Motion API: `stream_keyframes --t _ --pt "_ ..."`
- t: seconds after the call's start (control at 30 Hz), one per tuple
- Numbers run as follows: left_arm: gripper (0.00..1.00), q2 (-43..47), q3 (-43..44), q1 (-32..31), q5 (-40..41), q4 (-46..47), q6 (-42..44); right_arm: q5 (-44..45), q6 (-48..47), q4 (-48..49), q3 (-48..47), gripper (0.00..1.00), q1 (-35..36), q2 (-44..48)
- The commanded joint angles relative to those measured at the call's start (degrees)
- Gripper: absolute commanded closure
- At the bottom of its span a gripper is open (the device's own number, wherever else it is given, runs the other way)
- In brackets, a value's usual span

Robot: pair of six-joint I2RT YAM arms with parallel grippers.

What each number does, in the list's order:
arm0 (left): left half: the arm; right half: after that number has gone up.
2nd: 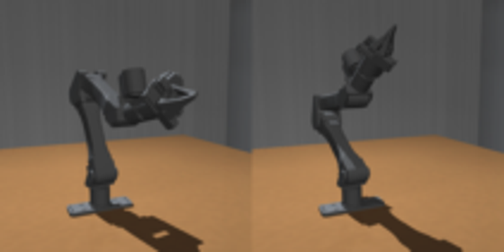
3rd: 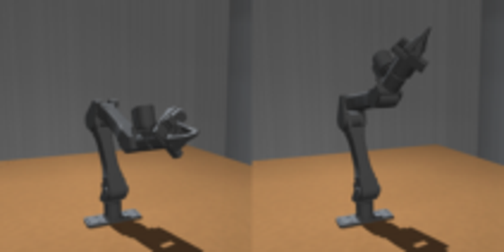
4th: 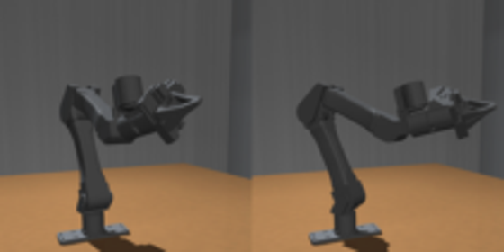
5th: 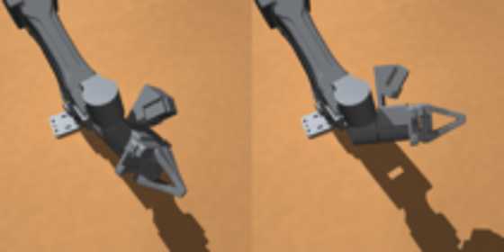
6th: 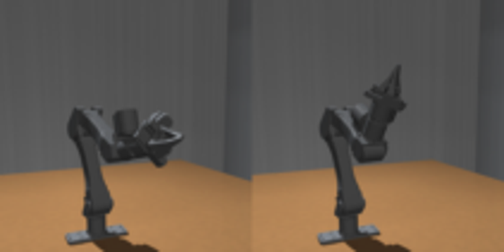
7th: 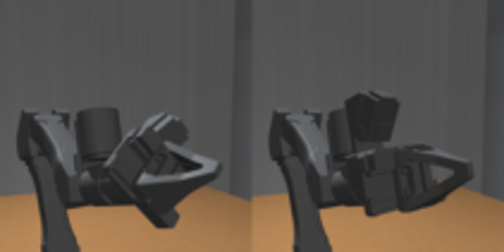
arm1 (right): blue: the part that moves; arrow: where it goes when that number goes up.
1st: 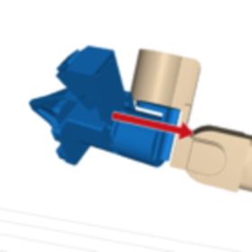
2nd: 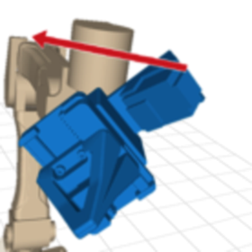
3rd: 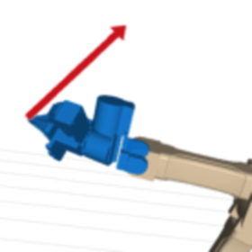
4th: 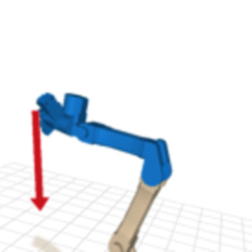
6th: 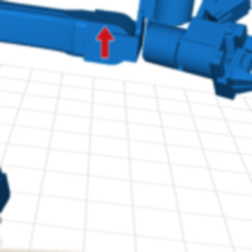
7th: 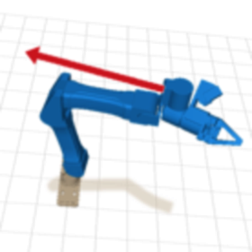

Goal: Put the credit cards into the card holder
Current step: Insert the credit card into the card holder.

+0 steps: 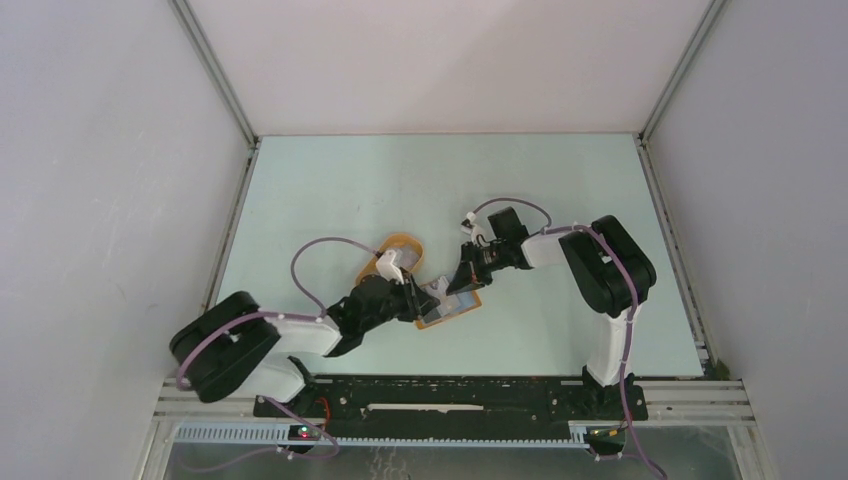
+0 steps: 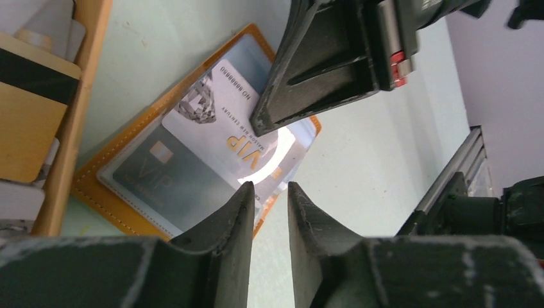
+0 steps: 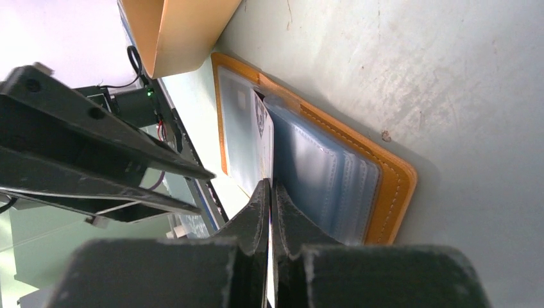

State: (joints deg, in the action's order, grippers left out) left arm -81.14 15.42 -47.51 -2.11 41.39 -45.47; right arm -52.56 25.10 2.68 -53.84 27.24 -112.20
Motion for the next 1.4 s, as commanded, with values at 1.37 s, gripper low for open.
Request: stream_keyframes --t 1.37 --pt "0.88 10.2 0.1 -0.4 7.1 -26.6 2.1 11.3 -16.8 -19.3 -8.8 0.79 8.0 1.5"
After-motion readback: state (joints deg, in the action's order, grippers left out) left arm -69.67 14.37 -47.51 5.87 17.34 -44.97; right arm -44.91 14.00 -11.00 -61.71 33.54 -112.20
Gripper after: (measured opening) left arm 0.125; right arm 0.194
